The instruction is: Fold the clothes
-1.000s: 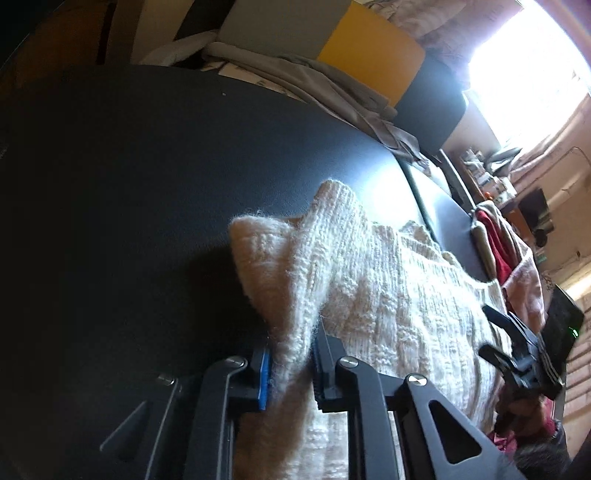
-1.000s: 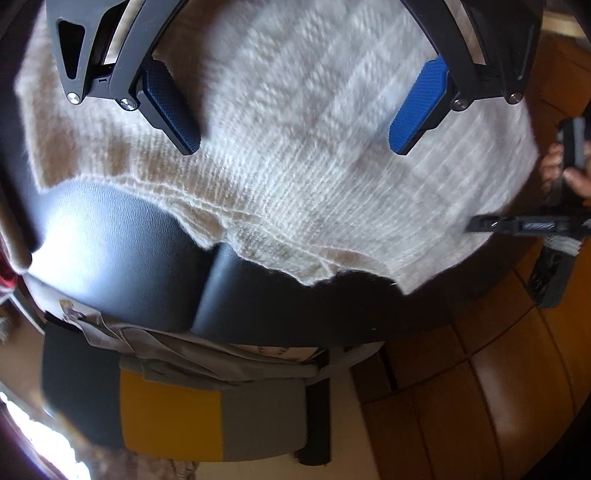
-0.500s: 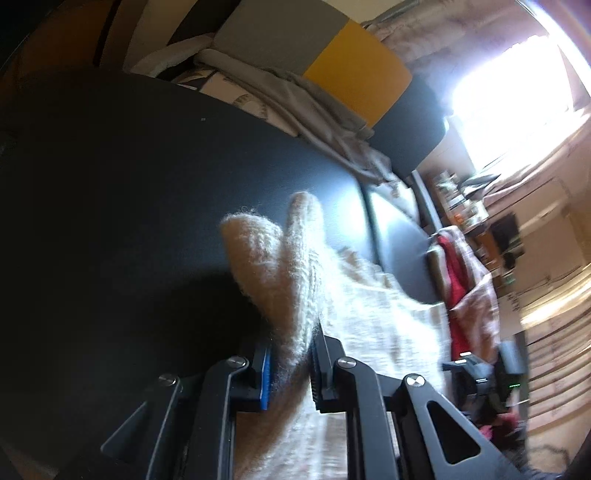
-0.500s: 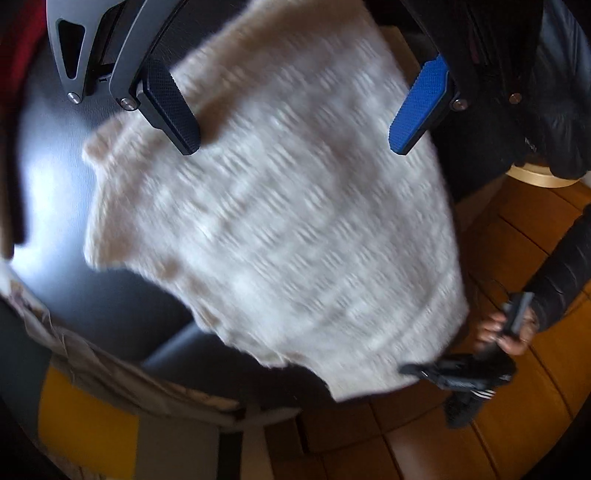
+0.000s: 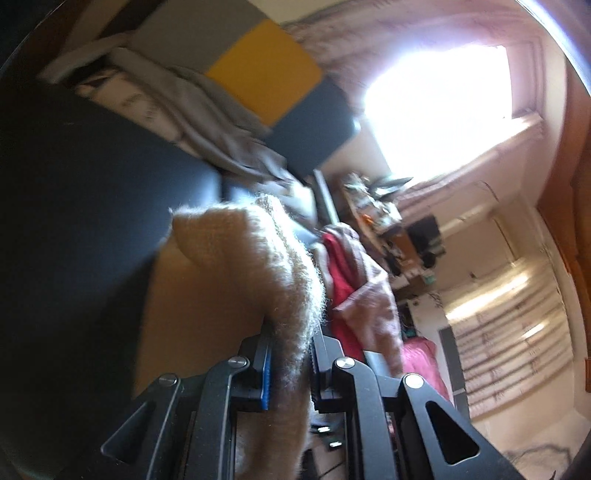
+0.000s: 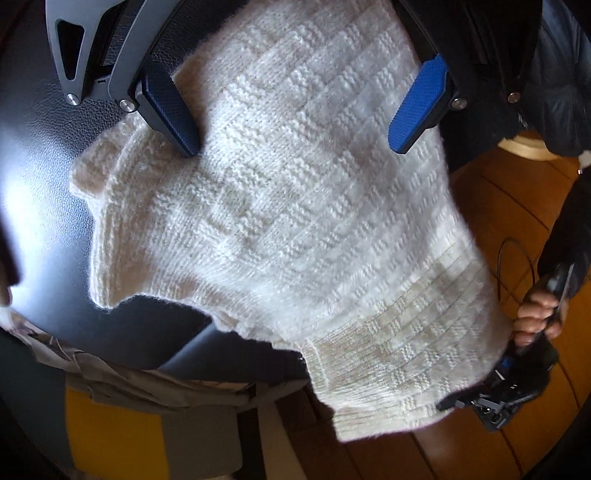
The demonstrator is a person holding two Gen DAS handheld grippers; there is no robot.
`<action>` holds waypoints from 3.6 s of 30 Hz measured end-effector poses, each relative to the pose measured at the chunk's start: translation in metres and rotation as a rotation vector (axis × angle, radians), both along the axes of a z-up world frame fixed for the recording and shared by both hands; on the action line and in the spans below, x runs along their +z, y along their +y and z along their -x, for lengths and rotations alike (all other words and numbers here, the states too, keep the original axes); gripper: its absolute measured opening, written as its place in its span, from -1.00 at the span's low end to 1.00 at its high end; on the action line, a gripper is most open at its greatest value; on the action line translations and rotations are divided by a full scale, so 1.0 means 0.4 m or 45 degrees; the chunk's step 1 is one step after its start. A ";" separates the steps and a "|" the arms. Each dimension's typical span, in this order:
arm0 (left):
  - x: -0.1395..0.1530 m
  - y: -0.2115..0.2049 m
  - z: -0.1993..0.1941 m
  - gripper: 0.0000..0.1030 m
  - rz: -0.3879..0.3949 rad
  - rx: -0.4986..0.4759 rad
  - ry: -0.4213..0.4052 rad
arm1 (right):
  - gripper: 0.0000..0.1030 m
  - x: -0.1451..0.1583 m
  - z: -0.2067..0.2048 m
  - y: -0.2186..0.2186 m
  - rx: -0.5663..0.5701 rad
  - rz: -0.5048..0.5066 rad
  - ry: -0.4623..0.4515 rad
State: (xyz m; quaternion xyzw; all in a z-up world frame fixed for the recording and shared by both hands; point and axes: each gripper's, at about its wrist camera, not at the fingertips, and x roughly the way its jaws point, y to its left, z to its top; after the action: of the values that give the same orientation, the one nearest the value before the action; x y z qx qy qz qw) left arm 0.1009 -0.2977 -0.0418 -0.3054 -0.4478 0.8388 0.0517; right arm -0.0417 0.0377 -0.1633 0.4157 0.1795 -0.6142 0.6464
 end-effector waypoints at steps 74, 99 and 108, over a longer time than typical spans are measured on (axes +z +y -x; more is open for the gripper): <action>-0.249 0.307 0.096 -0.65 0.392 -0.299 -0.025 | -0.17 -0.063 -0.134 0.265 -0.307 -0.001 -0.831; -0.231 0.348 -0.058 -0.63 0.488 -0.417 0.108 | -0.52 0.202 -0.040 0.127 -0.739 0.062 0.075; -0.287 0.373 -0.058 -0.63 0.452 -0.469 -0.010 | -0.71 -0.044 0.036 0.255 -1.013 -0.101 -0.098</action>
State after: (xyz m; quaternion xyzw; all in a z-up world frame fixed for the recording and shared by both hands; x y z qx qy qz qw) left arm 0.1241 -0.1484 -0.1567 -0.3892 -0.2307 0.8795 0.1475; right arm -0.0560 0.1396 -0.1809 0.5001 0.0035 -0.7931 0.3478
